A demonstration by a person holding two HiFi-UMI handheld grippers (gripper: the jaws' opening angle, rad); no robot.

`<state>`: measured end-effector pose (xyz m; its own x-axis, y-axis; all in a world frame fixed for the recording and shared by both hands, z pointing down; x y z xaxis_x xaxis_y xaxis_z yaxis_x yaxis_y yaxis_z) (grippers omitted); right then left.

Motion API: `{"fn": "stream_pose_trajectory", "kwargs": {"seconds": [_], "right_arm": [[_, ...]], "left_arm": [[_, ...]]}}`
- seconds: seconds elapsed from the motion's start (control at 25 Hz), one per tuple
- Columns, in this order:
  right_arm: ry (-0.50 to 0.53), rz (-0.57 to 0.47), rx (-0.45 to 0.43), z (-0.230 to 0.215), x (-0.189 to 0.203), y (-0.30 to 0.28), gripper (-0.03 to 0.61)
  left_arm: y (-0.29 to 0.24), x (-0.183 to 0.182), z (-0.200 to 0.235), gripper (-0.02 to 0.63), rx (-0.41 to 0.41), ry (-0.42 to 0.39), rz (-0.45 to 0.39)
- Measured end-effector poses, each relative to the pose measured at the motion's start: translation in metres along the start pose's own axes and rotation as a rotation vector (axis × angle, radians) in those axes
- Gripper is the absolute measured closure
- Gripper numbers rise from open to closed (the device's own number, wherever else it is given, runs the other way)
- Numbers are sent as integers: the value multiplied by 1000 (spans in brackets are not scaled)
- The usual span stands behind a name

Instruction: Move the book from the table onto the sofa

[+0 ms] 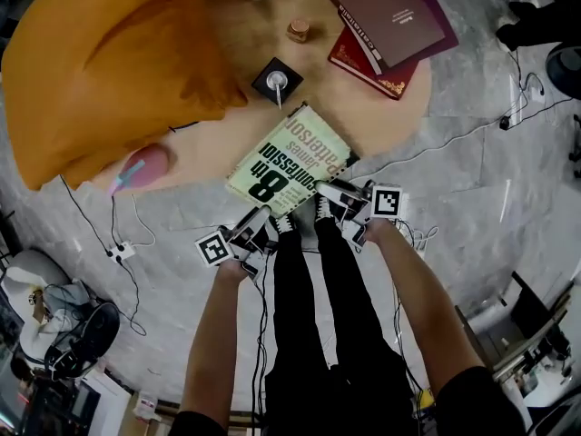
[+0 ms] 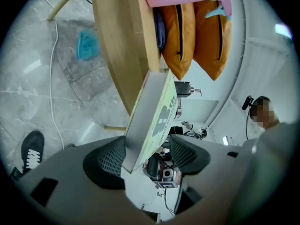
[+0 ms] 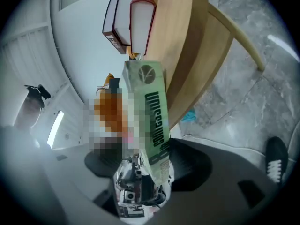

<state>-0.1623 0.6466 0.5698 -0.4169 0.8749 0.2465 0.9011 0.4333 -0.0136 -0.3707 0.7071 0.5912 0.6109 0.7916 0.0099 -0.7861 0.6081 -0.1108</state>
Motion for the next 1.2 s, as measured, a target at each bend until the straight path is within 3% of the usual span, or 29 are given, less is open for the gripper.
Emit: {"fn": "stream_pose_trajectory", "kwargs": {"seconds": [0.2,0.28,0.64,0.88,1.04,1.2], "right_arm": [[4,-12,7,-7,-5,-12,298],[8,-8,15,-8,-7,-13,339],[-26,17,5,1,3,-2,380],[-40,20,12,7,12,3,391],[-56,29,-16,10,19,4,396],[-77,38,-55,14,26,1,399]], "left_arm": [[-3,-8,8,321,-17,-19,8],[-4,-9,6,321,-7,-13,14],[8,0,-6,314,6,-50,47],[23,-3,-2,280,-41,-43,-16],[27,-7,11,239,-116,-93,-13],[17,-6,7,224,-7,-18,-9]]}}
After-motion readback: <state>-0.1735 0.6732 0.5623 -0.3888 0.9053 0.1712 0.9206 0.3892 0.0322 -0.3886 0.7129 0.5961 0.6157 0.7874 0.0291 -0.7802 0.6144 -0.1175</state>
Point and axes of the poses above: the fingertips, and each gripper's own axes: y backward along the fingers, z to its left, x out of its underside, the point moved 5 cm from there along y, backward along the fingers, and after that the axes turned 3 degrees about y, right-handed, at the moved point
